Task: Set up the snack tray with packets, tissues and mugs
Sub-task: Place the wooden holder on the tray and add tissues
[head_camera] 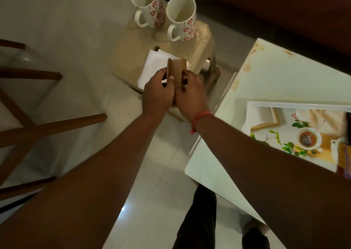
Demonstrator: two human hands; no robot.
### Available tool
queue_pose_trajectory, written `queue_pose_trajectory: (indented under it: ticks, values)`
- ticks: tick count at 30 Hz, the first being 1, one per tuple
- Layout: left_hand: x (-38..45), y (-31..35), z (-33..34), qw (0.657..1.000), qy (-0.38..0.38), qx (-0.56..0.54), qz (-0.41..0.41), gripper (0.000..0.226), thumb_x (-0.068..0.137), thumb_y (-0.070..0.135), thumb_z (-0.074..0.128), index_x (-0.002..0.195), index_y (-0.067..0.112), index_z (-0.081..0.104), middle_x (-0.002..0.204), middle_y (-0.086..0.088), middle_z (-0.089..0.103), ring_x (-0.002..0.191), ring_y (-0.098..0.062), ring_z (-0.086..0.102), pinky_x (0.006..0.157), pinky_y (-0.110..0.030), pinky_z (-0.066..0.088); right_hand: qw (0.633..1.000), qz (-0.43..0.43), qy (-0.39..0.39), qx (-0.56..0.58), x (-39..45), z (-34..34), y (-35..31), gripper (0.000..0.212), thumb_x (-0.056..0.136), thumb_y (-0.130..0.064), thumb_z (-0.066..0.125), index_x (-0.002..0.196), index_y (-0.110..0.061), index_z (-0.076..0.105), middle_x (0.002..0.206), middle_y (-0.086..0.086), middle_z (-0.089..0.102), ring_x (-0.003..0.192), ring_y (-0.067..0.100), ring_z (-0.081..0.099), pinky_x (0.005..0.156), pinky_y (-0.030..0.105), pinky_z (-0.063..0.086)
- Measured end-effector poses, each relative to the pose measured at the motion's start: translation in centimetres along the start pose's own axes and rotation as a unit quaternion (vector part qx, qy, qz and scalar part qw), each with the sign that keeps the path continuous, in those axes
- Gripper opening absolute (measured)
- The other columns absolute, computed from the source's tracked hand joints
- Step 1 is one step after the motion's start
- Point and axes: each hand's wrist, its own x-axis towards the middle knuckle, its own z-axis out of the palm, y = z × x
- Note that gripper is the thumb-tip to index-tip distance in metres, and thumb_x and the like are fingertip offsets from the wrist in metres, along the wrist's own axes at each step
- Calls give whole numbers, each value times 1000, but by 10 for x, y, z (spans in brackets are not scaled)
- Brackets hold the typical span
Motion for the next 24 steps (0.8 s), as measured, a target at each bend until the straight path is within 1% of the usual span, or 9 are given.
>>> queue_pose_trajectory:
  ticks: [3, 6, 8, 10, 12, 16, 19, 21, 24]
  values:
    - [-14, 9, 9, 999, -16, -39, 12, 32, 95, 36, 48, 116, 18, 65, 105, 2, 72, 96, -15, 66, 84, -40, 56, 999, -13, 46, -14, -10, -11, 10, 39, 95, -33, 55, 132, -19, 54, 124, 2, 51, 107, 19, 59, 97, 39, 53]
    - [-51, 23, 43, 993, -83, -83, -6, 31, 95, 38, 50, 119, 21, 63, 107, 2, 71, 98, -14, 66, 86, -42, 56, 995, 12, 96, -23, -43, -48, 42, 37, 94, -28, 56, 131, -25, 53, 120, -1, 50, 106, 17, 57, 89, 43, 57]
    - [-85, 36, 73, 985, -140, -101, -18, 33, 95, 38, 52, 124, 24, 60, 113, 4, 69, 102, -13, 66, 89, -42, 56, 989, 45, 132, -41, -70, -82, 68, 39, 95, -23, 56, 133, -25, 52, 118, -1, 50, 103, 13, 56, 85, 44, 57]
    - [-118, 49, 102, 978, -180, -106, -17, 38, 95, 38, 52, 131, 26, 56, 122, 5, 65, 109, -11, 63, 93, -40, 55, 982, 77, 163, -52, -94, -114, 90, 37, 97, -22, 56, 134, -23, 53, 117, -2, 51, 96, 4, 54, 85, 41, 56]
    - [-145, 63, 129, 971, -213, -104, -18, 41, 96, 37, 50, 135, 26, 52, 129, 5, 61, 115, -12, 60, 97, -39, 52, 975, 101, 189, -62, -114, -142, 110, 38, 97, -19, 56, 134, -22, 53, 114, -6, 49, 92, 1, 52, 85, 37, 55]
    - [-173, 77, 163, 959, -262, -93, -48, 41, 99, 31, 47, 139, 26, 50, 132, 2, 60, 120, -16, 57, 102, -41, 49, 969, 143, 194, -57, -132, -174, 141, 45, 92, -11, 55, 136, -18, 52, 114, -5, 48, 102, 11, 53, 86, 32, 52]
    - [-180, 80, 176, 955, -278, -82, -69, 42, 99, 28, 47, 140, 25, 49, 133, 2, 60, 121, -17, 57, 103, -39, 49, 970, 163, 172, -45, -135, -184, 156, 45, 92, -7, 54, 136, -19, 53, 116, -5, 49, 101, 7, 53, 81, 12, 48]
    - [-182, 83, 179, 955, -280, -72, -68, 41, 99, 25, 48, 140, 24, 50, 133, 1, 61, 121, -18, 58, 101, -32, 48, 972, 172, 155, -32, -136, -188, 161, 48, 90, -5, 55, 136, -19, 52, 120, -1, 52, 103, 8, 53, 74, 4, 42]
    - [-183, 86, 180, 954, -279, -73, -79, 39, 100, 19, 49, 139, 22, 50, 132, 1, 61, 119, -17, 58, 92, -24, 46, 973, 175, 146, -15, -135, -191, 166, 51, 87, -2, 55, 135, -19, 53, 123, 3, 54, 104, 12, 55, 77, 8, 43]
